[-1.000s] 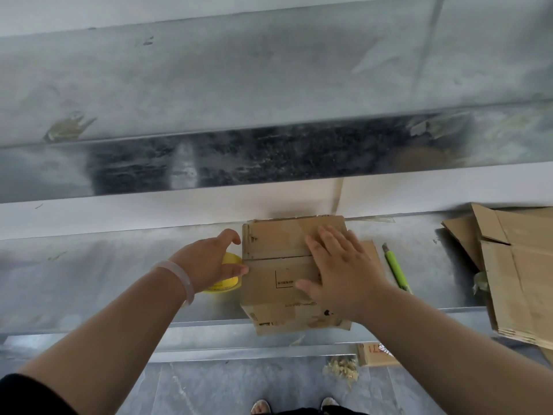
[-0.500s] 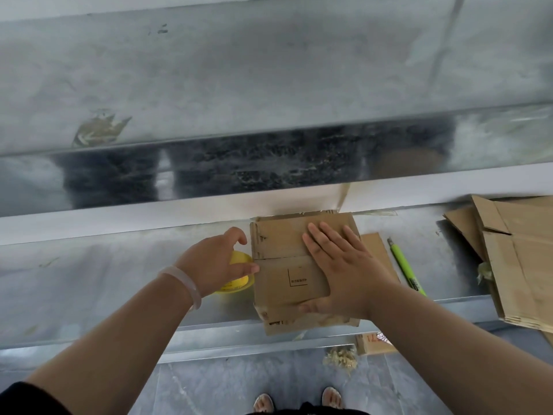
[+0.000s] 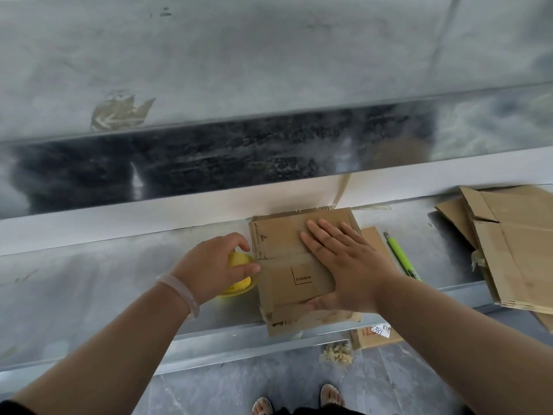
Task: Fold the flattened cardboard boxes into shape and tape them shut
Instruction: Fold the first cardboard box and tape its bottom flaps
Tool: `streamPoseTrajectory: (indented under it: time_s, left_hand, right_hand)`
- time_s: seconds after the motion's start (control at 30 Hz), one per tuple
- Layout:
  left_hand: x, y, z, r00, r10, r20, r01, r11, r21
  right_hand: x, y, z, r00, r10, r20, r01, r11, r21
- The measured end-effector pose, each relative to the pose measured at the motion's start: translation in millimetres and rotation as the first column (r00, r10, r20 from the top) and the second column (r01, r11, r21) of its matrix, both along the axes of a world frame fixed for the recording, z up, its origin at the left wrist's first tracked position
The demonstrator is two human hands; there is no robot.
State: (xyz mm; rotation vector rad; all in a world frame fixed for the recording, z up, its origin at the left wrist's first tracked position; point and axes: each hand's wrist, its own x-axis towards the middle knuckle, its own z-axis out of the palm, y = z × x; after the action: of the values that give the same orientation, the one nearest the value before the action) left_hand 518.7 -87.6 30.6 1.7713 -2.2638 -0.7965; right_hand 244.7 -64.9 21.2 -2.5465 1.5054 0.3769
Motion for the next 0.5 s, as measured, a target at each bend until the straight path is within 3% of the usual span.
streamPoseTrajectory:
  time_s: [0.17, 0.5]
  left_hand:
    - [4.3, -1.3, -3.1, 0.996, 0.034, -0.081, -0.033, 0.999, 0.009]
    - [5.3, -3.6, -4.7, 0.996, 0.053, -0.076, -0.06, 0.994, -0.093]
  right_hand:
    - [-0.3, 0.5, -0.6, 1.0, -0.007, -0.004, 0.007, 1.0, -0.011]
    - [1.2, 2.3, -0.5, 1.0, 0.0, 0.016, 0.0, 0.999, -0.036]
